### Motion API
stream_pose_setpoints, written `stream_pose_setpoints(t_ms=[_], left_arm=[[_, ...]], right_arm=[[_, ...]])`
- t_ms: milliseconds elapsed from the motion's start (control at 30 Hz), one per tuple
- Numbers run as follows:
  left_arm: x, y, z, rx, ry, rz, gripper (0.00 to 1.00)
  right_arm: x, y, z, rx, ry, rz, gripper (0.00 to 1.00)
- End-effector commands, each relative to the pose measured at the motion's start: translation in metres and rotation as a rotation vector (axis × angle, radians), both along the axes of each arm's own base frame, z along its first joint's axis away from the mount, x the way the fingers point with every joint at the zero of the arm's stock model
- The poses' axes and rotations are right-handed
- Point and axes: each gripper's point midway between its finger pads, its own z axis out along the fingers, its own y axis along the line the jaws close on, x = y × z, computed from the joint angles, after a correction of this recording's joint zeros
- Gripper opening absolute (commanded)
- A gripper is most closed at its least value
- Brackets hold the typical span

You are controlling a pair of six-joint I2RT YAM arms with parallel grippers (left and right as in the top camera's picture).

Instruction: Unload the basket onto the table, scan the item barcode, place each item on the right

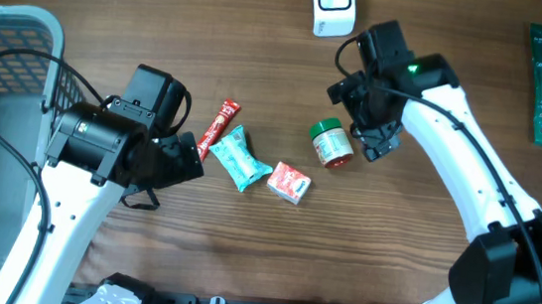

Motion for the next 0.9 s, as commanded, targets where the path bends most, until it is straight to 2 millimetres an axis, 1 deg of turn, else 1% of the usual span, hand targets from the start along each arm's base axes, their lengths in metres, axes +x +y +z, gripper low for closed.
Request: stream_pose_setpoints(t_ms=[0, 67, 167, 267, 300, 400, 467, 533, 633, 667, 733, 800, 867], left_arm=[[-0.001, 0.0, 0.002, -0.005, -0.007, -0.013, 1.0], [-0.001, 0.0, 0.002, -0.005, -0.007, -0.013, 1.0], [-0.001, 0.0, 0.002, -0.005, -0.007, -0.013, 1.0], [-0.001, 0.0, 0.002, -0.005, -0.007, -0.013, 1.0], [-0.001, 0.0, 0.002, -0.005, -0.007, -0.013, 1.0], [-0.001, 0.0, 0.002, -0.005, -0.007, -0.013, 1.0], [-0.001, 0.0, 0.002, -0.005, -0.007, -0.013, 1.0], [-0.001, 0.0, 0.002, -0.005, -0.007, -0.013, 1.0], [-0.001, 0.0, 0.002, -0.005, -0.007, -0.013, 1.0], [-0.001, 0.0, 0.002, -0.005, -0.007, -0.013, 1.0], [-0.001, 0.0, 0.002, -0.005, -0.007, -0.013, 1.0], [-0.001, 0.0, 0.002, -0.005, -0.007, -0.013, 1.0], [-0.001, 0.0, 0.002, -0.005, -0.007, -0.013, 1.0]], right_arm=[[-0.008, -0.003, -0.032, -0.003, 0.042, -0.039, 1.0], [0.0, 0.0, -0.042, 0.005, -0.003, -0.009, 1.0], [0.008, 0.002, -0.048, 0.002, -0.036, 0.037, 1.0], [0.003, 0.004, -0.068, -0.01, 0.022, 0.04, 1.0], [0.003, 0.007, -0.077, -0.015, 0.036, 0.047, 1.0], [0.002, 0.018, -0.096, -0.005, 0.066, 0.067, 1.0], [0.0, 0.023, -0.105, 0.007, 0.093, 0.052, 1.0], [-0.001, 0.022, -0.109, 0.003, 0.102, 0.052, 1.0], [0.0, 0.021, -0.11, -0.004, 0.095, 0.059, 1.0], [0.002, 0.022, -0.109, -0.004, 0.082, 0.087, 0.99], [0.005, 0.024, -0.109, -0.011, 0.054, 0.184, 0.93], [0.003, 0.026, -0.107, -0.004, 0.046, 0.264, 0.84], [0.002, 0.026, -0.104, 0.022, 0.04, 0.347, 0.83]])
